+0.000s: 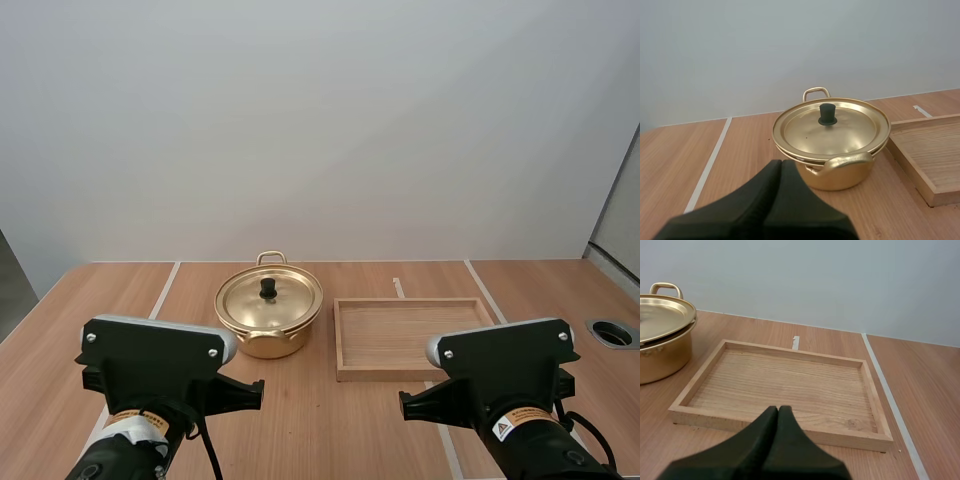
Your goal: Open the pot, put the grape inside, and close it
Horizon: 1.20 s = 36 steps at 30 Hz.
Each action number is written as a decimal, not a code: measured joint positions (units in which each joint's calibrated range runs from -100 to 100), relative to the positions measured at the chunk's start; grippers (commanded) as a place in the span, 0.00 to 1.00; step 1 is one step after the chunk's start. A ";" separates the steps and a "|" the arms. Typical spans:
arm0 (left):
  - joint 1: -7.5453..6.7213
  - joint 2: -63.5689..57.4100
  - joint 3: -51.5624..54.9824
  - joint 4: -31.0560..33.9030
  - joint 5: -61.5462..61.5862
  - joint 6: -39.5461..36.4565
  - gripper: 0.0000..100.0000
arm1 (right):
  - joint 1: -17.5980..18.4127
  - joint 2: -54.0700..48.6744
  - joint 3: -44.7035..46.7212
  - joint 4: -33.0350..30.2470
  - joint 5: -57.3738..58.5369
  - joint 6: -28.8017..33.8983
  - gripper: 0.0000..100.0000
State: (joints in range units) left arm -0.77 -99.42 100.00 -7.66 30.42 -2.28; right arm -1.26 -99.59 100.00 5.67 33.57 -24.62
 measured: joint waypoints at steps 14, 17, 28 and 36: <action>0.00 -0.24 0.00 0.00 -0.80 0.00 0.00 | 0.00 -0.11 0.00 0.00 0.00 0.00 0.00; 0.00 -0.24 0.00 0.00 -1.20 0.07 0.00 | 0.00 -0.11 0.00 0.00 0.00 0.00 0.00; 0.16 -0.24 0.00 0.00 -1.73 0.07 0.00 | 0.00 -0.11 0.00 0.00 0.00 0.00 0.00; 0.16 -0.24 0.00 0.00 -1.81 0.07 0.00 | 0.00 -0.11 0.00 0.00 0.00 0.00 0.00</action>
State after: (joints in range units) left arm -0.61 -99.66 100.00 -7.66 28.62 -2.21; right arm -1.26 -99.69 100.00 5.67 33.57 -24.62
